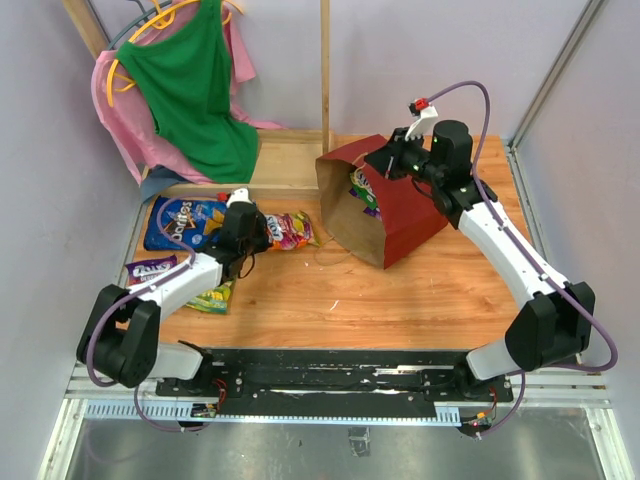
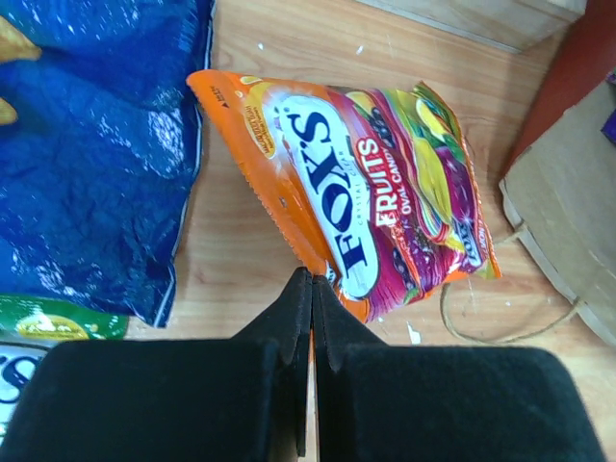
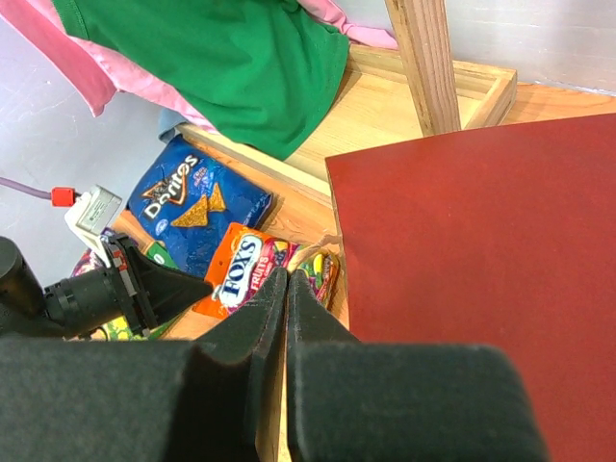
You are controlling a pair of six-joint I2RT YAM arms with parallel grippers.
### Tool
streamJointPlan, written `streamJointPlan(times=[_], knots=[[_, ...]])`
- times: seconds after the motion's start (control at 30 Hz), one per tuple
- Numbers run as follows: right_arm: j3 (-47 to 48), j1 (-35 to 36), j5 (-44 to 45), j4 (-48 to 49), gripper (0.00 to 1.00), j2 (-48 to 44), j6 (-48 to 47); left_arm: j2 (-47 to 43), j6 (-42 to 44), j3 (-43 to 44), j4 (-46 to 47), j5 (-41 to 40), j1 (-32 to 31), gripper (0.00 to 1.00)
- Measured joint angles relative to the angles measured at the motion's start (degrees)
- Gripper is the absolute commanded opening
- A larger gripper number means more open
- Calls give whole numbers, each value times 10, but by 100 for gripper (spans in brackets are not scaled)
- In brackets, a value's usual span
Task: Take the snacks out of the paper bag
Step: Place the snack at the center of the board.
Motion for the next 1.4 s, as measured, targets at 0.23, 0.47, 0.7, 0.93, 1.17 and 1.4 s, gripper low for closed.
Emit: streamJointPlan(times=[0.23, 0.47, 0.7, 0.93, 1.17, 1.4], knots=[[0, 4, -1, 4, 1, 3, 4, 46, 43, 52, -15, -19, 21, 0], [0, 10, -4, 7, 1, 13, 8, 111, 80, 108, -20, -19, 48, 46], [0, 11, -5, 8, 1, 14, 8, 131, 111, 145, -26, -18, 56, 100], [0, 11, -4, 8, 1, 15, 8, 26, 103, 101, 3, 41, 56, 100], [3, 11, 0, 0, 1, 19, 3, -48, 82, 46, 89, 91, -86, 100], [14, 11, 43, -36, 1, 14, -31, 80, 57, 72, 165, 103, -156, 100]])
